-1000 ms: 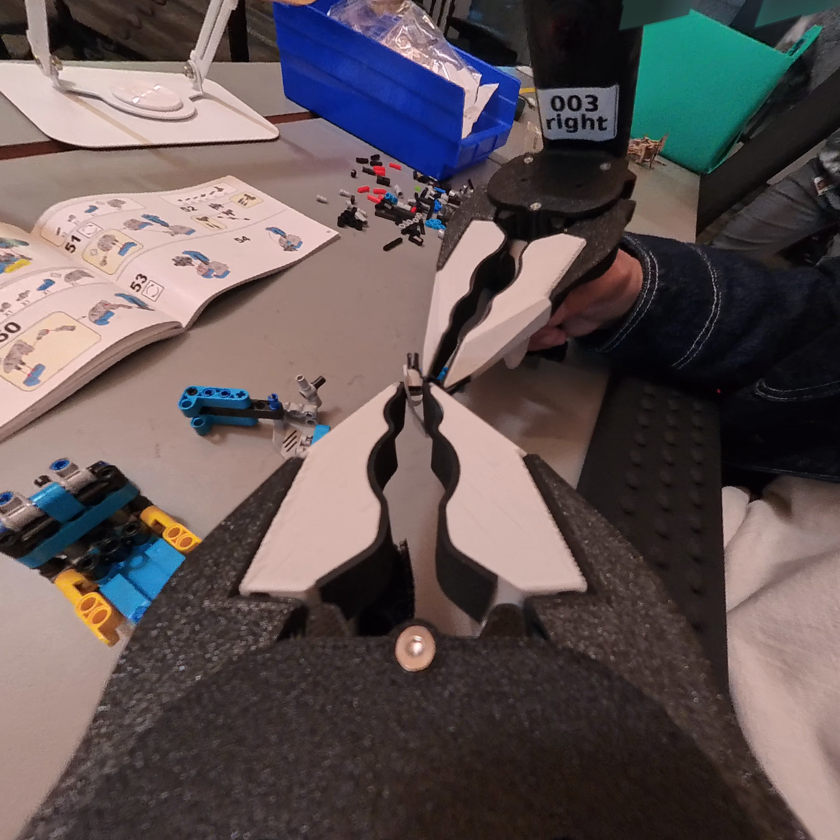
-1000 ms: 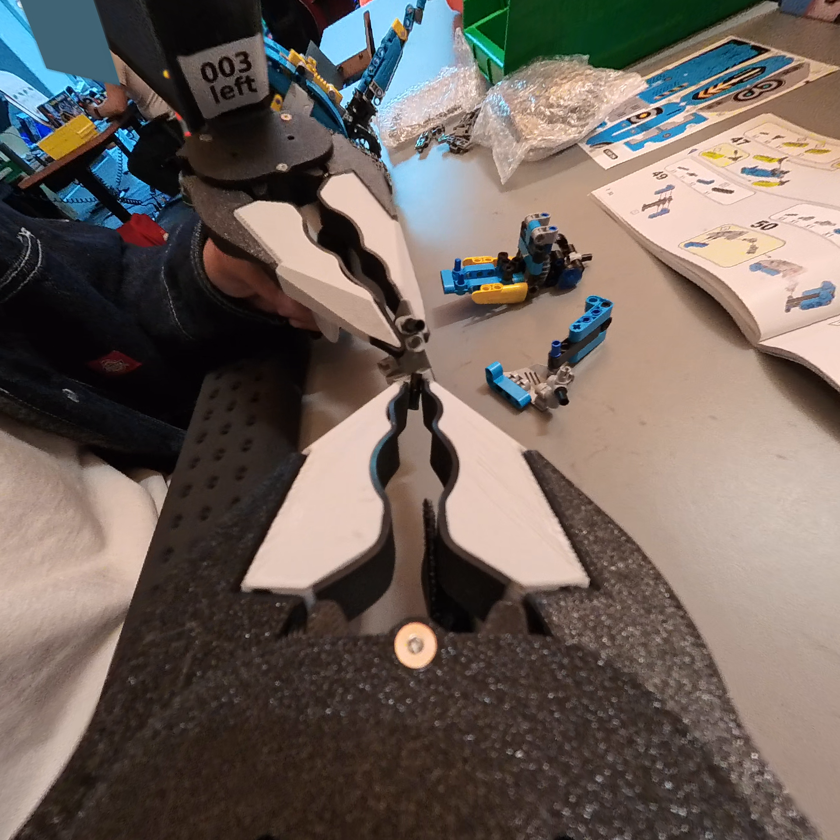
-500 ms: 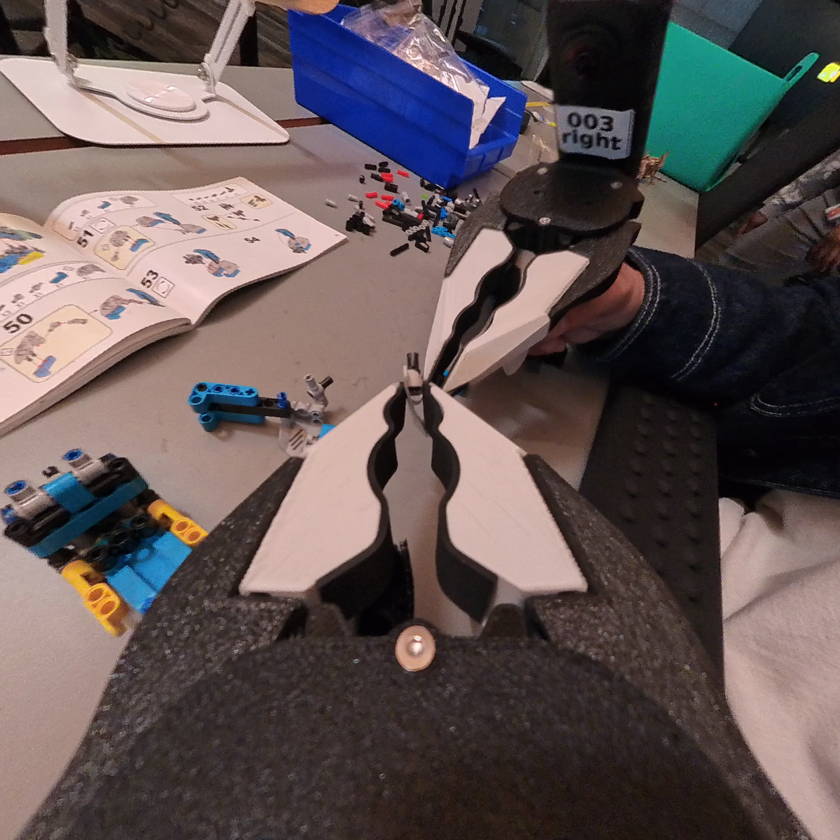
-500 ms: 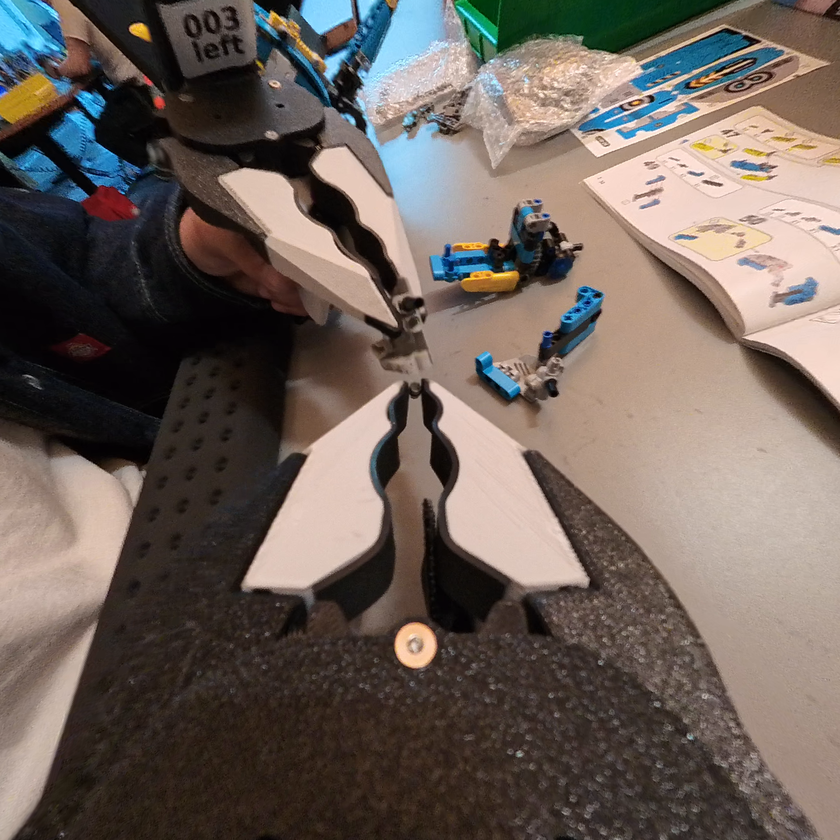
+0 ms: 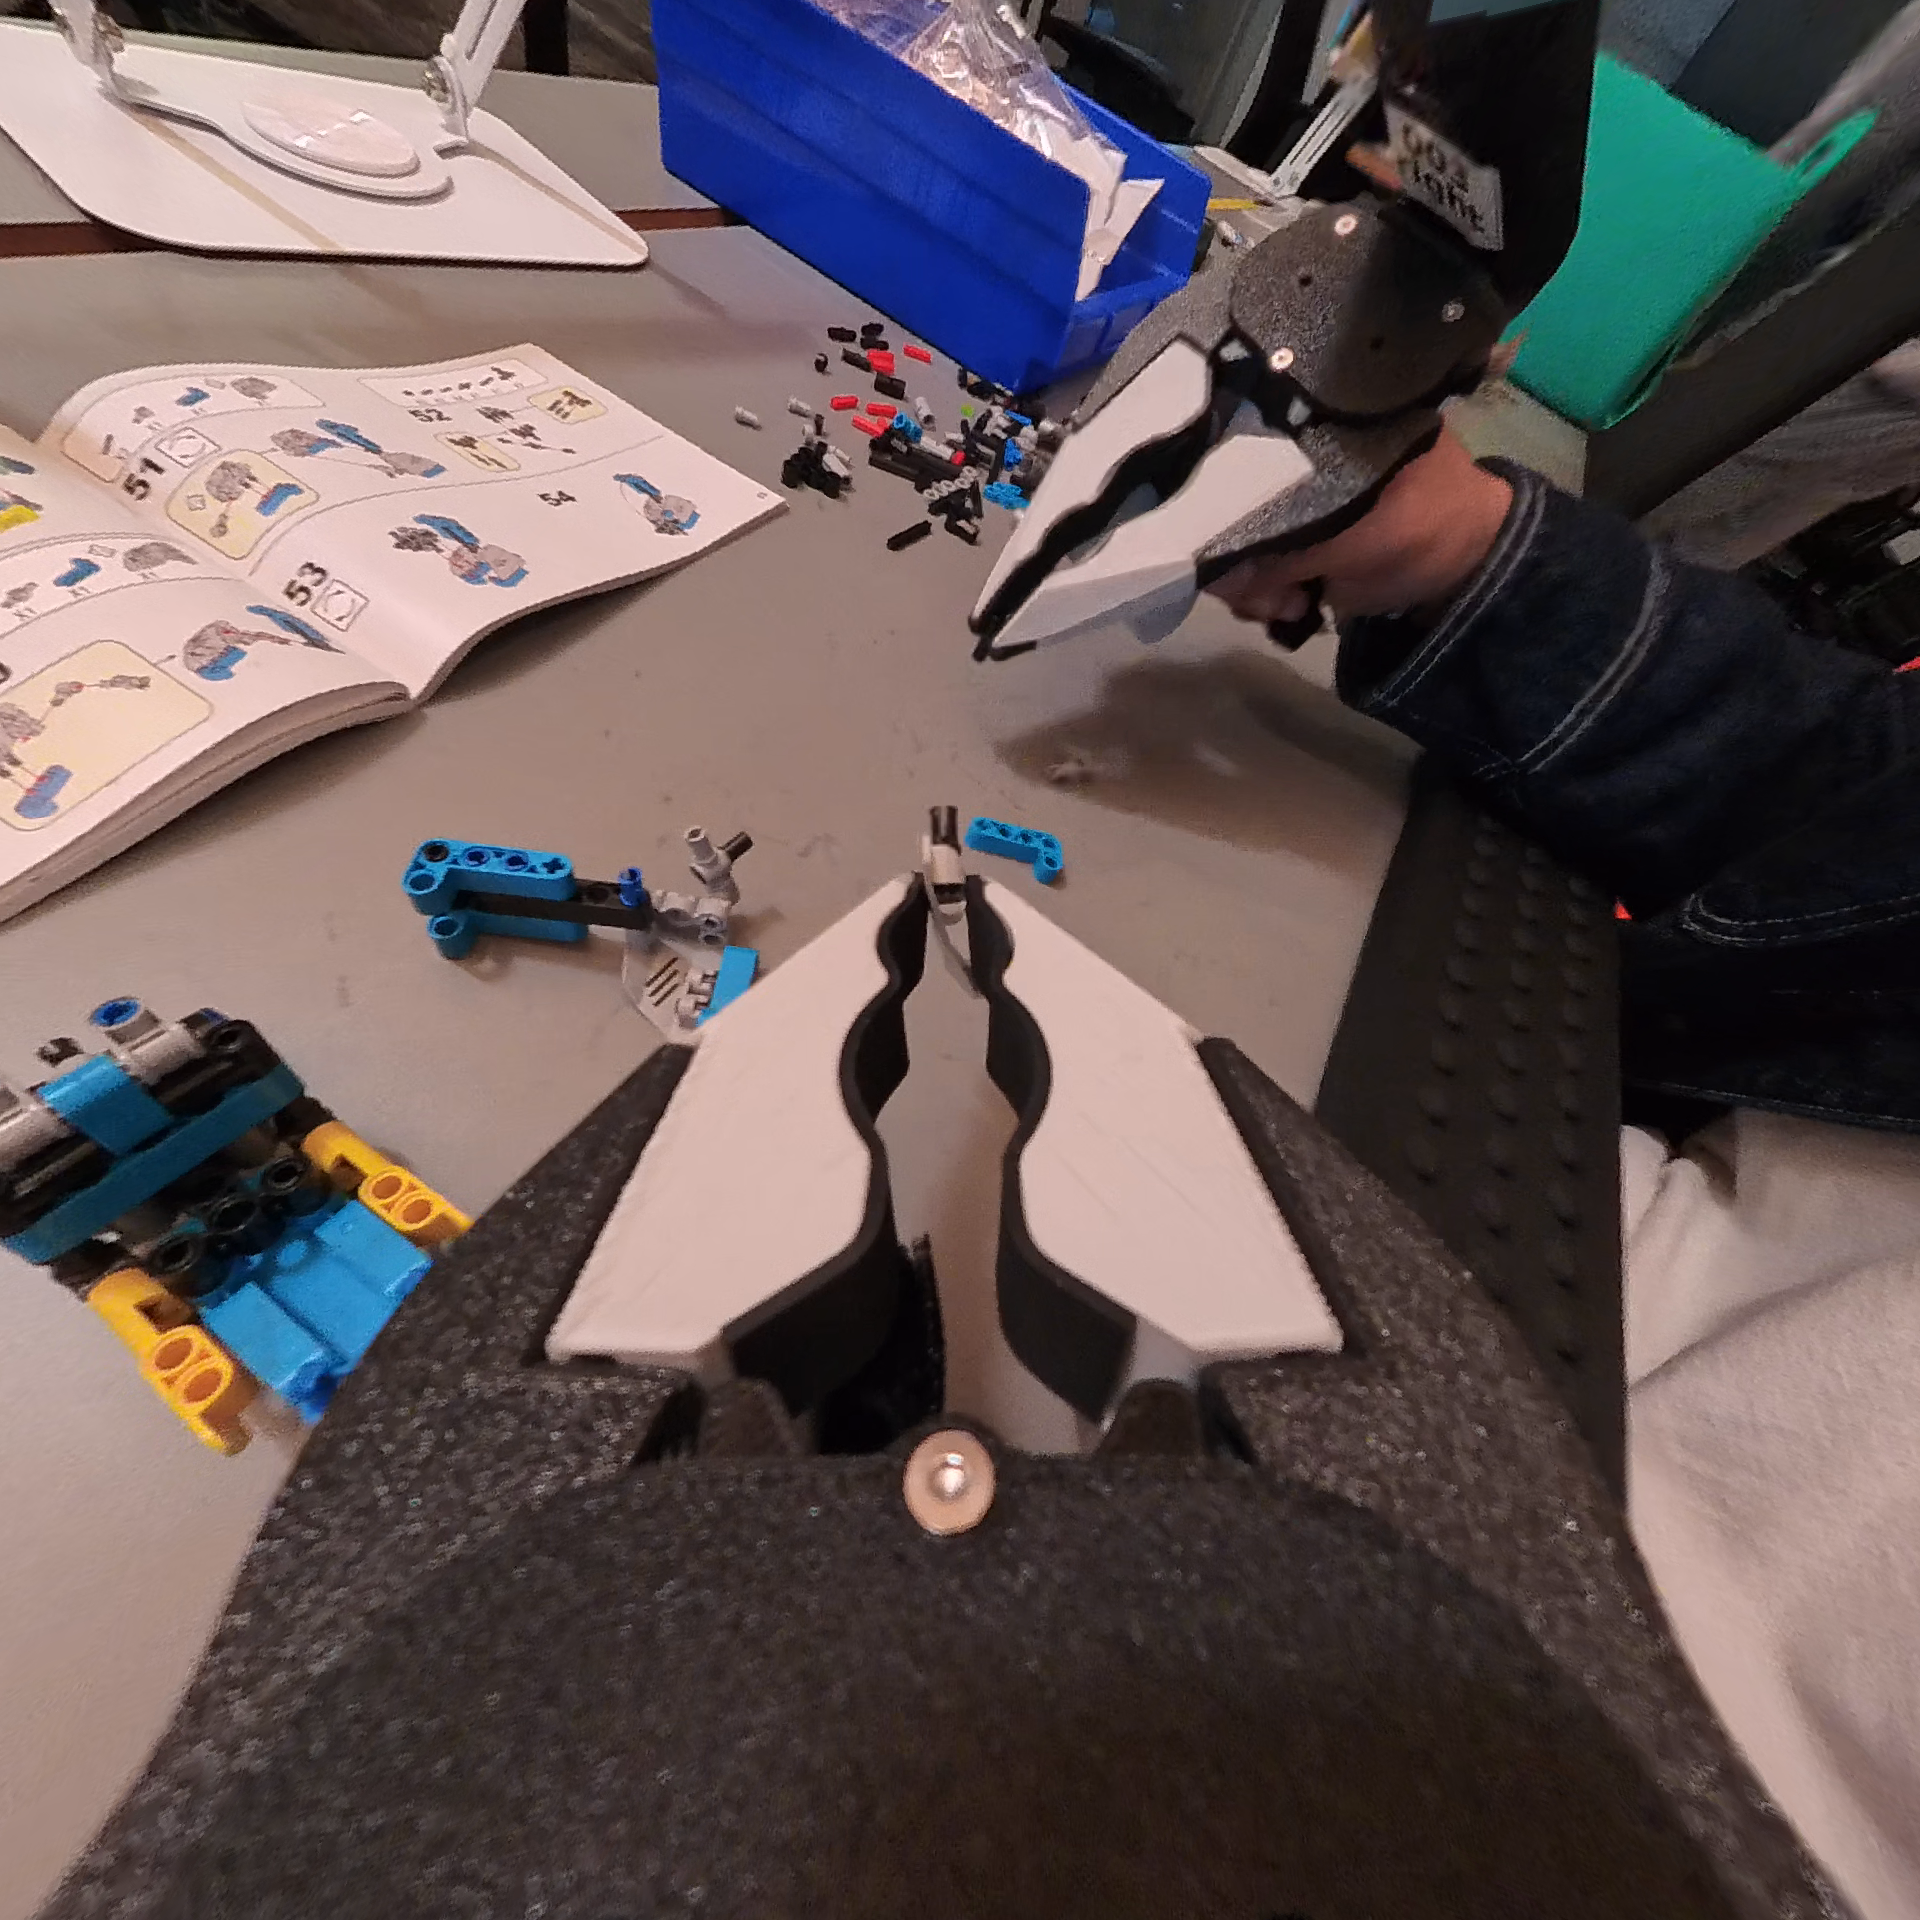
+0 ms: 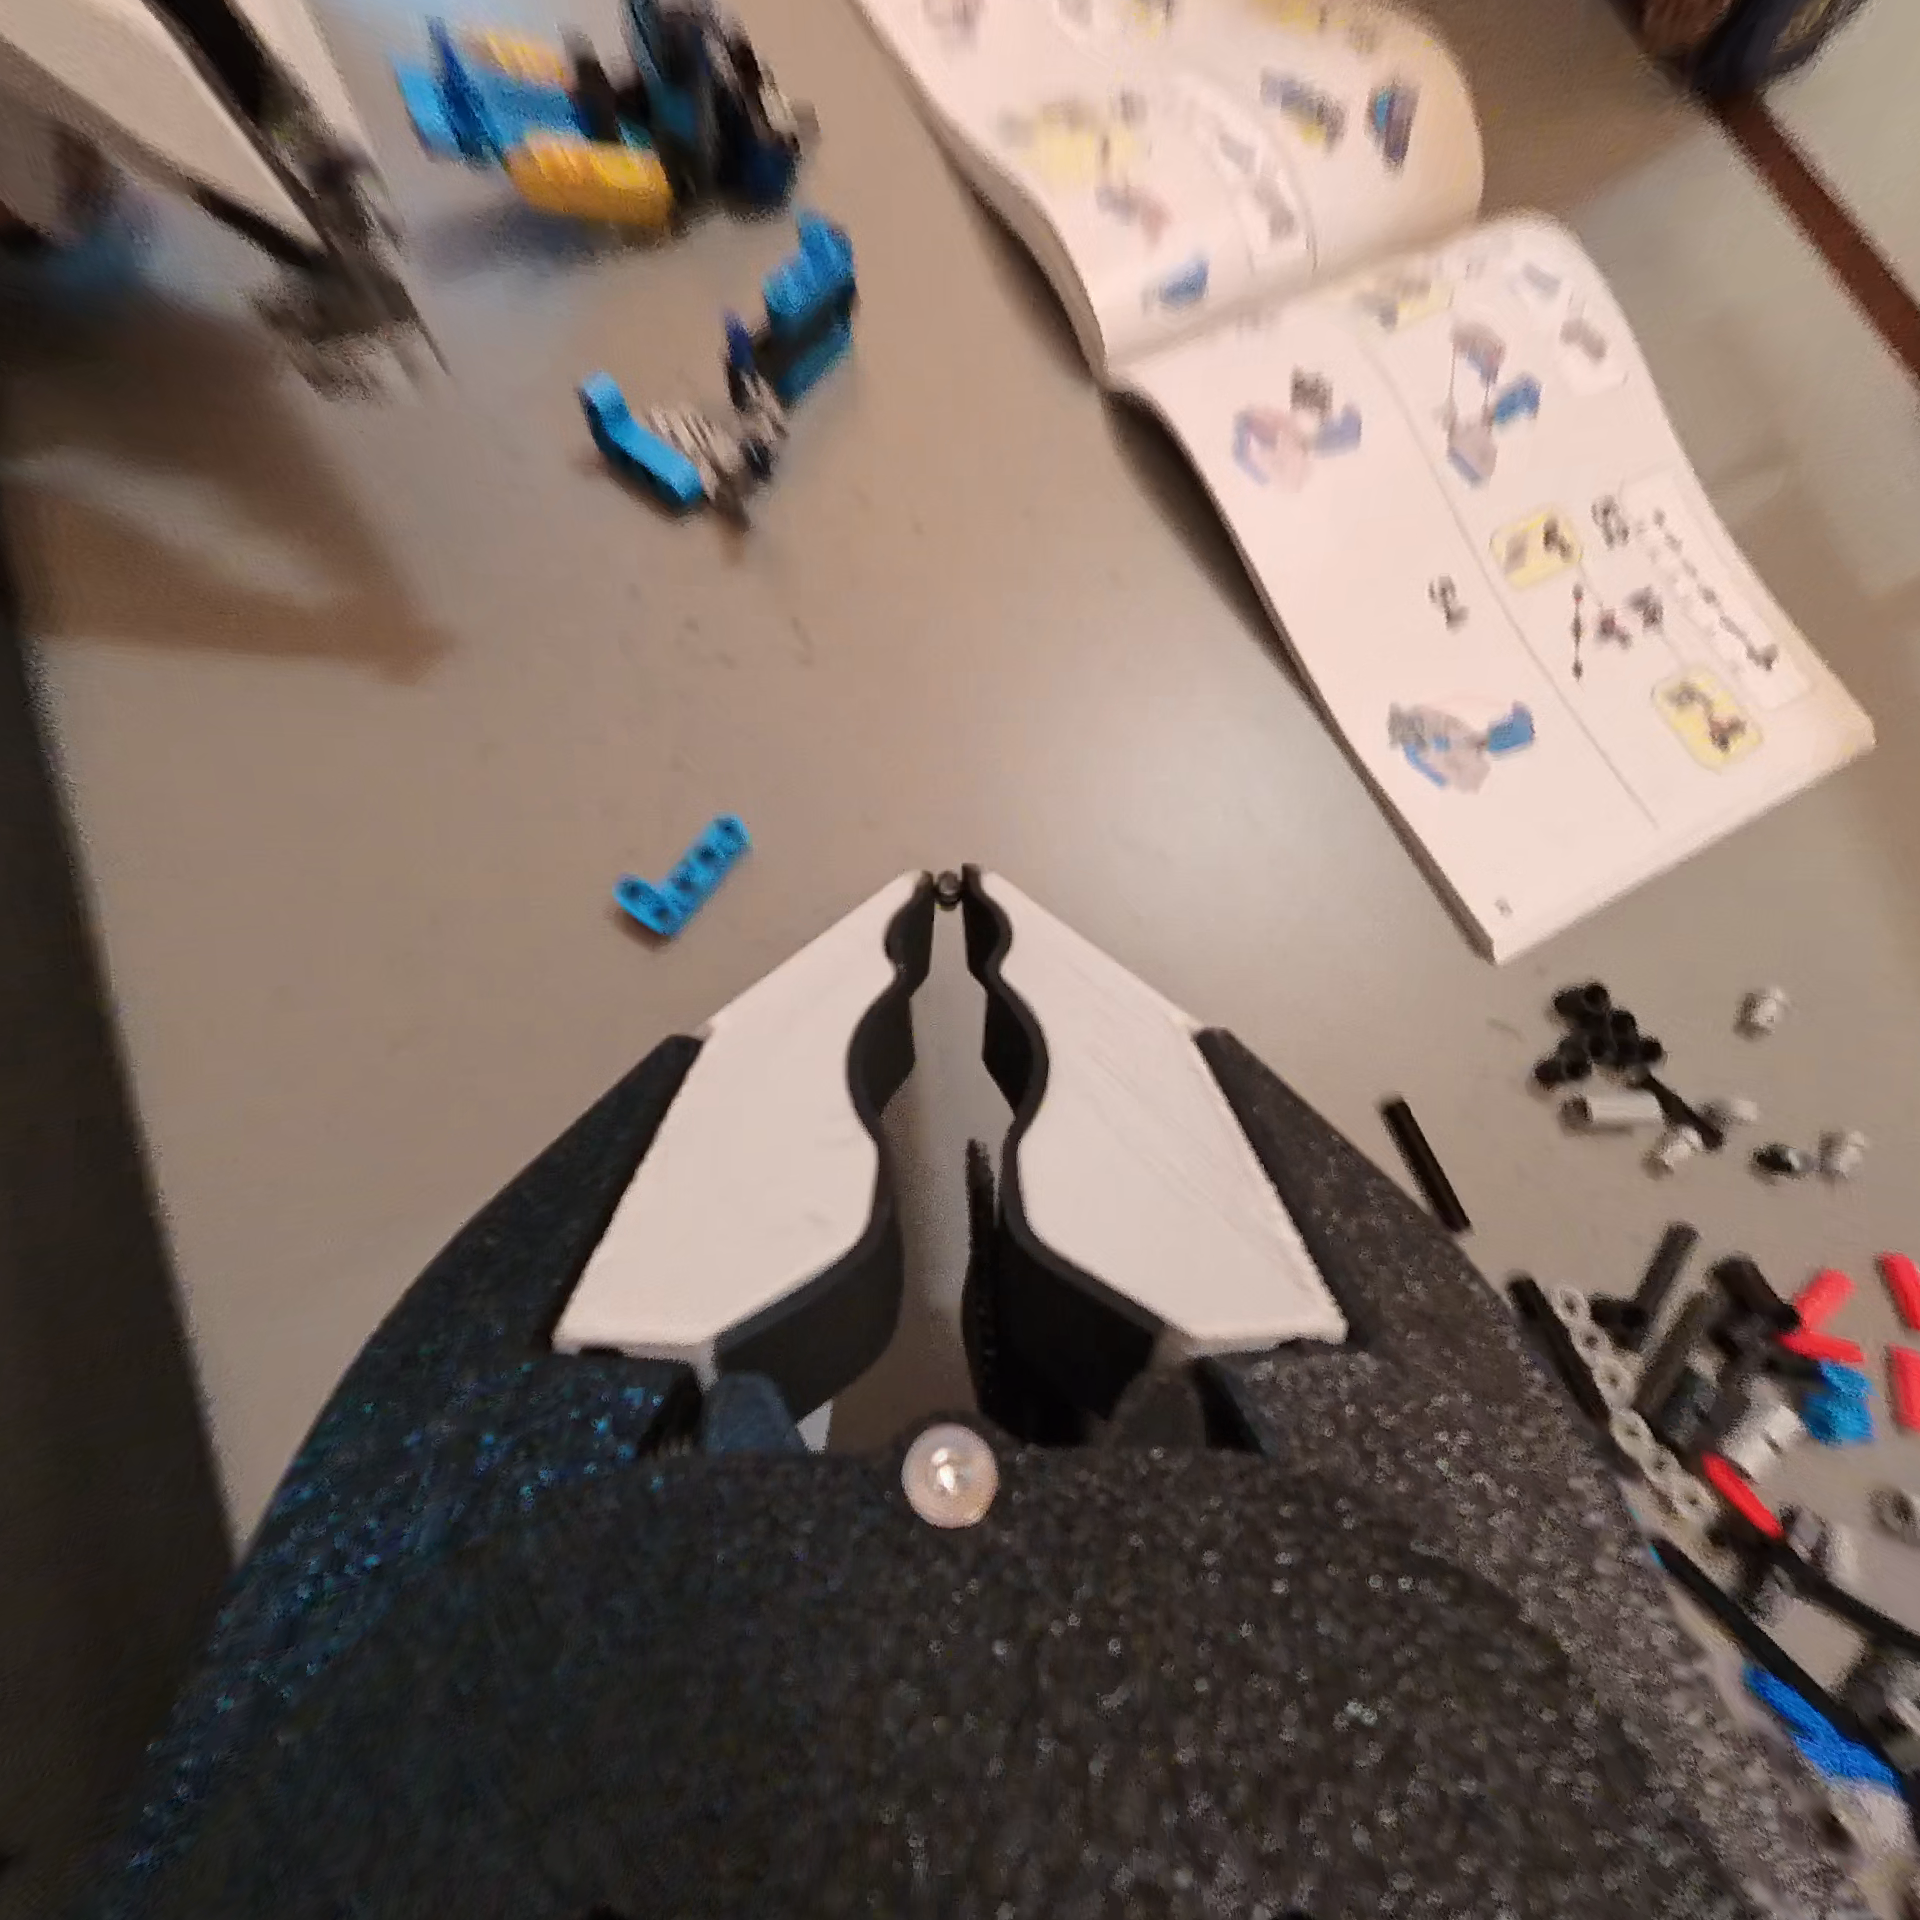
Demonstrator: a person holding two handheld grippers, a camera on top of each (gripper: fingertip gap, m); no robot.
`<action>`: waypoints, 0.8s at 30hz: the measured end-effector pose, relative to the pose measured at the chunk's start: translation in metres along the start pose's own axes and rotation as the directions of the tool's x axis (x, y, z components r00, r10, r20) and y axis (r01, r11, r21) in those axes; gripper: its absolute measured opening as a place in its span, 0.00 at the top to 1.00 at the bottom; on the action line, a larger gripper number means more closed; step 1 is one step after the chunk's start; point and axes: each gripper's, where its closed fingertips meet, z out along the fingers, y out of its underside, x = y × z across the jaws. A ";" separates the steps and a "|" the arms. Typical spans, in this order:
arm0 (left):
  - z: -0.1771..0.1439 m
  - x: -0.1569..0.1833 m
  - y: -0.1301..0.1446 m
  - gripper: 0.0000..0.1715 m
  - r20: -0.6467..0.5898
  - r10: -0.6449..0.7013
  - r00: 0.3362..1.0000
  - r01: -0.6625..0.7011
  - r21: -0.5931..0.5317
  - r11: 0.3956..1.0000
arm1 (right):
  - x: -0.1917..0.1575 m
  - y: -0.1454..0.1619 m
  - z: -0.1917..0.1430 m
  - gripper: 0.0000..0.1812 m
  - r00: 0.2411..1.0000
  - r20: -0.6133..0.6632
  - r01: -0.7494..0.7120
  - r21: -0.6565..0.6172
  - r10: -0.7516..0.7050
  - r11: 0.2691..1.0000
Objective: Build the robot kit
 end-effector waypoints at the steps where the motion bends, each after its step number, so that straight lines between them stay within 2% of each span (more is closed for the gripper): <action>1: 0.000 0.004 -0.002 0.96 -0.032 -0.020 0.999 0.021 0.014 1.000 | -0.010 -0.016 -0.003 0.97 0.999 0.048 -0.015 0.082 0.011 0.996; 3: -0.005 0.014 -0.012 0.96 -0.131 -0.074 0.989 0.084 0.068 0.994 | -0.045 -0.066 -0.017 0.98 0.974 0.224 -0.098 0.324 0.024 0.941; 5: -0.009 0.024 -0.020 0.96 -0.219 -0.105 0.970 0.130 0.104 0.986 | -0.077 -0.104 -0.028 0.98 0.911 0.409 -0.251 0.452 0.051 0.856; 6: -0.011 0.027 -0.023 0.96 -0.247 -0.110 0.963 0.142 0.118 0.983 | -0.089 -0.115 -0.028 0.98 0.878 0.475 -0.304 0.462 0.057 0.833; 8: -0.014 0.032 -0.028 0.96 -0.281 -0.114 0.953 0.159 0.141 0.977 | -0.103 -0.120 -0.021 0.98 0.853 0.520 -0.305 0.438 0.038 0.846; 13: -0.020 0.038 -0.035 0.96 -0.360 -0.152 0.921 0.222 0.164 0.961 | -0.105 -0.120 -0.013 0.98 0.845 0.531 -0.330 0.423 0.064 0.844; 24: -0.019 0.038 -0.035 0.96 -0.382 -0.173 0.908 0.247 0.156 0.956 | -0.112 -0.125 -0.012 0.98 0.793 0.602 -0.407 0.414 0.090 0.814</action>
